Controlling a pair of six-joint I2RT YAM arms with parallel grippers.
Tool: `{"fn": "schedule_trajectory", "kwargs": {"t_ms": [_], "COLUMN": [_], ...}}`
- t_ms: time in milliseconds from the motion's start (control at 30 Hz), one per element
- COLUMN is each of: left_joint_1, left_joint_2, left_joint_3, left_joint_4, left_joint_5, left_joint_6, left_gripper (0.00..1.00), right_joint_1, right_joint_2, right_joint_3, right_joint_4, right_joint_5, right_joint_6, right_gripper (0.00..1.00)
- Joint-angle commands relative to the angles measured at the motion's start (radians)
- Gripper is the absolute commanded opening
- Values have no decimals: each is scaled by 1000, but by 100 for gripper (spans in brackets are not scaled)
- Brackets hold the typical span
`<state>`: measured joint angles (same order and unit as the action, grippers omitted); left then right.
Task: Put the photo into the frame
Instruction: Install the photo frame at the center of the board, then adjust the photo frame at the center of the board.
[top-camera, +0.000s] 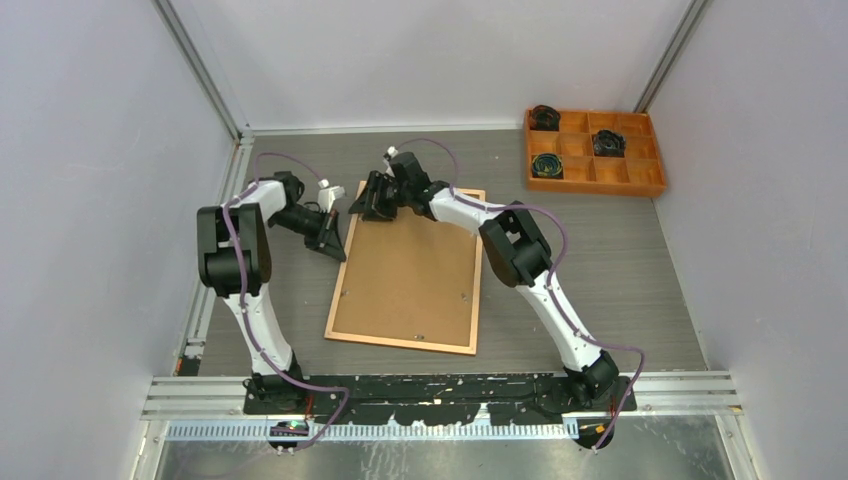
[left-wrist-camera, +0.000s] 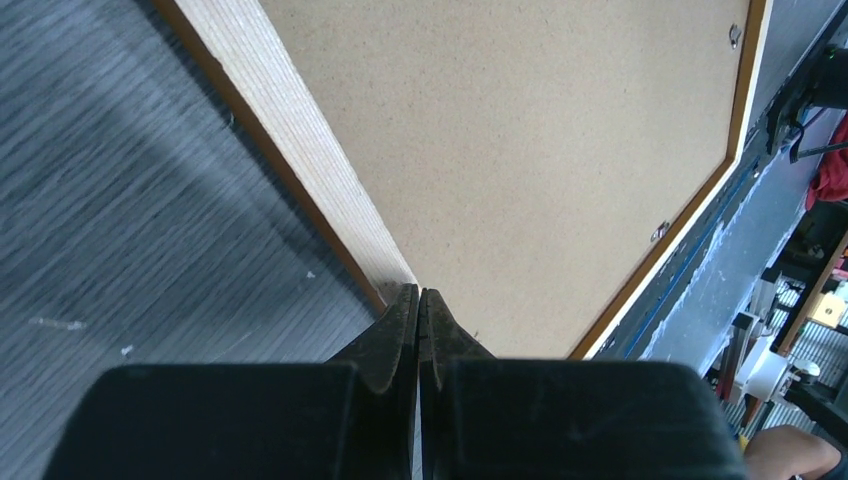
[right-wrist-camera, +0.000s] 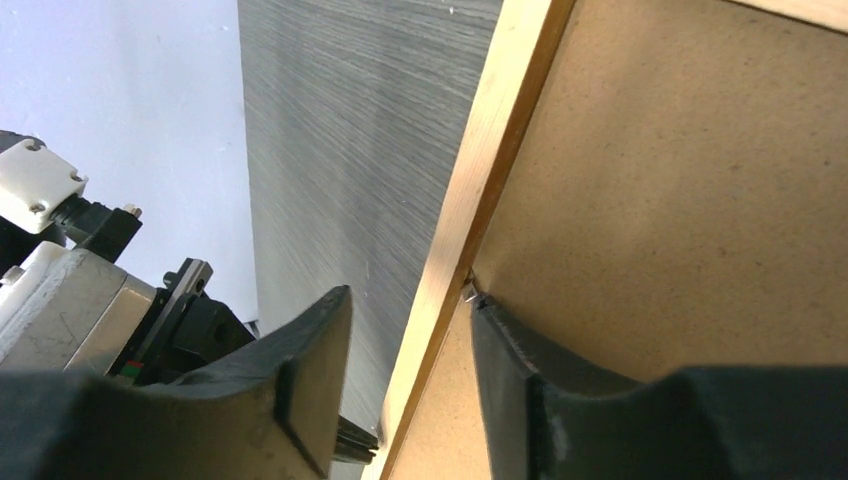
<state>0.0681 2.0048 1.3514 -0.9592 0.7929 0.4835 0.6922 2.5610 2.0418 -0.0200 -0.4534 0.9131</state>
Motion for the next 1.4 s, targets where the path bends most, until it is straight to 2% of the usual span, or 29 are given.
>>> {"fn": "schedule_trajectory", "kwargs": {"t_ms": [0,100,267,367,567,700,867,1067,1367], "left_joint_1": [34,79,116,104,32,-17,-44,-84,-178], "left_joint_2": [-76,-119,-184,-204,-255,-322,-383,-366,-330], "left_joint_3": [33,54,0,-78,-250,-323,-345,-348,-358], "left_joint_4": [-65,-121,-109,-53,76,107,101,114,138], "left_joint_5": [-18,-13,-74,-113,-283,-352,-355,-407,-453], "left_joint_6": [46,78,107,98,83,80,89,117,132], "left_gripper": [0,1,1,1,1,1,1,1,1], "right_joint_1": [-17,-49,-119,-153,-257,-327,-349,-349,-347], "right_joint_2": [-94,-220,-487,-650,-966,-1087,-1012,-837,-666], "right_joint_3": [72,-25,-315,-489,-810,-977,-1001,-918,-781], "right_joint_4": [-102,-92,-27,-81,-239,-225,-189,-99,-45], "right_joint_5": [-16,43,141,235,478,560,481,335,246], "right_joint_6": [-72,-100,-100,-125,-141,-127,-100,-24,51], "right_gripper": [58,75,98,100,100,100,100,100,100]}}
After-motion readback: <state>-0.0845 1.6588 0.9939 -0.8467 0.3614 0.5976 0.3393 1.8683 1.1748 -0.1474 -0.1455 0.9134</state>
